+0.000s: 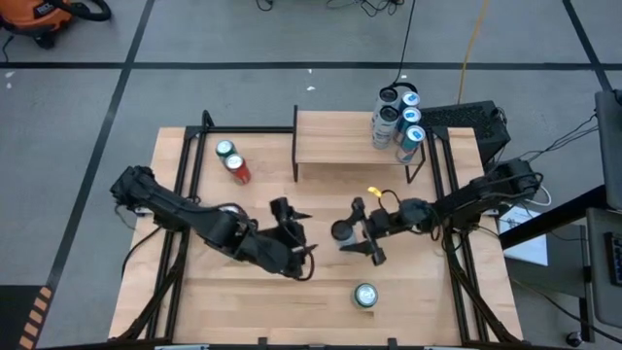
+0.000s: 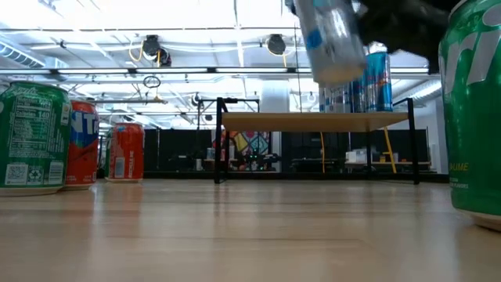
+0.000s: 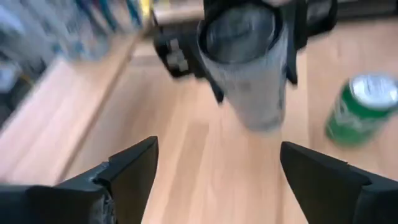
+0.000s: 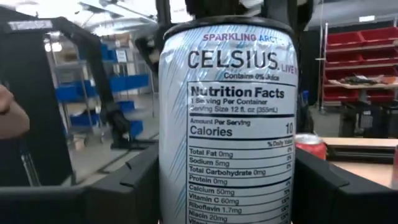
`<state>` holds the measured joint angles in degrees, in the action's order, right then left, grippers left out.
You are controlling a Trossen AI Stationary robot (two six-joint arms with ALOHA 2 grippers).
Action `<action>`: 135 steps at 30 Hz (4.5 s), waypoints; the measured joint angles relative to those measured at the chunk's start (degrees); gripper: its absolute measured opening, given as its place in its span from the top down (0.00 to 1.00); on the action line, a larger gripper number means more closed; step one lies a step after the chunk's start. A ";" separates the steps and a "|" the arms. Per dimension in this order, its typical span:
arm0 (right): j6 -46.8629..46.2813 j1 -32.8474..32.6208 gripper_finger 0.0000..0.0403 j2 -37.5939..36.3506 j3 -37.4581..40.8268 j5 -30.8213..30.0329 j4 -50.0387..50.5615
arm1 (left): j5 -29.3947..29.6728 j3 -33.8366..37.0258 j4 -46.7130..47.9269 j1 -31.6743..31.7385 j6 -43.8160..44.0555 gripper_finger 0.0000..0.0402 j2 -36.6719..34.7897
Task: Place canned beverage on shelf
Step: Put the white blue soda can on the shelf aligned with the other white blue soda can
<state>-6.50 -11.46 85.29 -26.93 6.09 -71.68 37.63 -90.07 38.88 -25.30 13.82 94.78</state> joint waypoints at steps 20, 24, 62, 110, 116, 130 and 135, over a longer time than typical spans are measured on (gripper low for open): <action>14.42 -3.11 0.41 -6.38 6.92 -8.29 -6.60 | -22.62 30.50 -77.92 11.30 -17.15 0.15 1.63; 14.64 -3.15 0.41 -6.93 6.77 -9.03 -6.02 | -22.82 30.50 -81.45 11.98 -17.20 0.15 4.46; -4.28 -2.91 0.20 -14.10 6.68 -27.71 19.52 | -29.19 29.10 -91.31 19.71 -18.64 0.43 8.47; -45.12 -19.04 0.23 -39.32 -24.58 -58.29 132.23 | -47.12 -6.58 -73.93 41.74 -17.59 0.44 27.97; -44.42 -19.04 0.23 -41.34 -24.60 -58.29 132.21 | -47.16 -6.59 -73.76 42.29 -15.65 0.44 27.92; -43.37 -19.04 0.23 -43.47 -24.60 -58.39 131.53 | -46.44 -10.24 -77.08 42.05 -12.92 0.44 32.71; -43.64 -19.04 0.23 -43.47 -24.60 -56.76 131.75 | -46.64 -12.69 -75.73 42.07 -12.63 0.44 34.71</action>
<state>-50.14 -30.50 41.82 -51.53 -50.68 60.07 -9.02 -102.76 -36.85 16.78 1.19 129.48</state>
